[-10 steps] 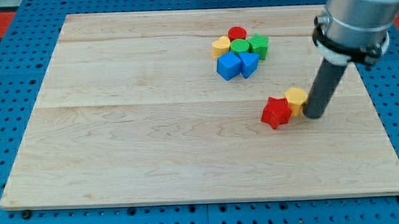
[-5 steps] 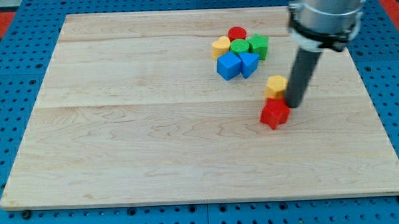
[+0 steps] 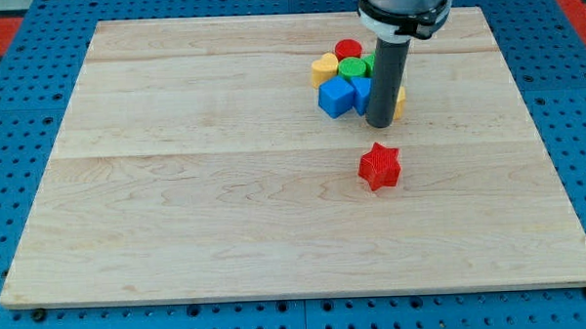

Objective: Push the yellow hexagon into the group of blocks

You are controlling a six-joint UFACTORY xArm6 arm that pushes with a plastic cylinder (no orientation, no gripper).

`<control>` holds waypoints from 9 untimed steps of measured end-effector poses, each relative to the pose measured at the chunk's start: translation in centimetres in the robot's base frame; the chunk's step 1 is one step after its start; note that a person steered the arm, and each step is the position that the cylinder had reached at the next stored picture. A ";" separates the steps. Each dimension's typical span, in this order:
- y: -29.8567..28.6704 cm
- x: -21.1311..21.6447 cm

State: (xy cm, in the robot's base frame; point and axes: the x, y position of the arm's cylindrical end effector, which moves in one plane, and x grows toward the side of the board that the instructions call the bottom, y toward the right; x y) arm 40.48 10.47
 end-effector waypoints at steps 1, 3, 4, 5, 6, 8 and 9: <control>0.0 -1.3; 3.0 -1.0; 6.2 -1.1; 5.8 -1.6; 3.4 -2.8; 3.3 -3.8; 5.6 -3.8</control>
